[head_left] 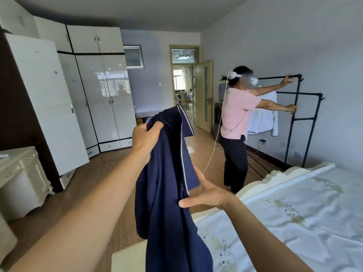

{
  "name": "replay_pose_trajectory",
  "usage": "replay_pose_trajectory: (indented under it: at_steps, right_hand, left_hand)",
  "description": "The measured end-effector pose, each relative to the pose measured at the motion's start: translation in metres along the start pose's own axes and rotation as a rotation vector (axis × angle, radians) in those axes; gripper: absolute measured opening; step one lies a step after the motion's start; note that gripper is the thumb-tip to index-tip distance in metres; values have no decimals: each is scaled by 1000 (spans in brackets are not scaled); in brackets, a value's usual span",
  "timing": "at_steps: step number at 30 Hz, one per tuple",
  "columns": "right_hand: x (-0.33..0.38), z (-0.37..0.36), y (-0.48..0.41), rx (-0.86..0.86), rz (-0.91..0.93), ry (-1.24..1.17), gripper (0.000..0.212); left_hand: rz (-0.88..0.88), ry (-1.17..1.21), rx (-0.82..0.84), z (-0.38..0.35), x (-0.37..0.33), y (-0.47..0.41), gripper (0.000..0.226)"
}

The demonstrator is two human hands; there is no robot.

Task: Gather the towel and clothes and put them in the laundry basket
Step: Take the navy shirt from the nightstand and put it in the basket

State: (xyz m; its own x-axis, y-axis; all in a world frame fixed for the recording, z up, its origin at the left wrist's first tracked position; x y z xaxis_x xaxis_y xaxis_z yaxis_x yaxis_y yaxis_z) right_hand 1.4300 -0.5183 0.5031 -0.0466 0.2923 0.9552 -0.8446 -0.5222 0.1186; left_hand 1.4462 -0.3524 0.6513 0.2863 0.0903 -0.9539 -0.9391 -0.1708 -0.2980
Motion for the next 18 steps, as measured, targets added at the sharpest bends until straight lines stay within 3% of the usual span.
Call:
replay_pose_trajectory:
  at_steps: [2, 6, 8, 12, 18]
  right_hand:
    - [-11, -5, -4, -97, -49, -27, 122]
    - [-10, -19, -12, -259, -79, -281, 62]
    - [-2, -19, -12, -333, -71, -416, 43]
    - [29, -5, -11, -415, -51, -486, 33]
    - [89, -5, -13, -466, -18, -502, 38]
  left_hand:
    - [-8, -17, 38, 1, -6, 0, 22]
    - [2, -23, 62, 9, -8, 1, 23]
    - [13, -3, 42, 18, -6, 0, 25]
    - [15, -63, -38, 49, 0, -6, 30]
    - [32, -194, -43, 75, 16, -12, 22]
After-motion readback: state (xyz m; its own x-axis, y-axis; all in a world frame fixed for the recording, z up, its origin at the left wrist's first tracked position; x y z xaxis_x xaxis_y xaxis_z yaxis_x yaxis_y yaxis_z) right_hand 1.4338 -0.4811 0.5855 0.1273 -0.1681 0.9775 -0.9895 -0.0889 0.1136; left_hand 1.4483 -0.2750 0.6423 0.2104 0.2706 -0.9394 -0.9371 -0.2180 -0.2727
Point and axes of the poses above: each hand's wrist, its own y-axis away from the middle knuckle, its own z-axis out of the back of the hand, x = y × z, the point moved 4 cm from there along -y, towards the middle knuckle, and after that the axes turned 5 degrees about x, right-handed, at the moved point
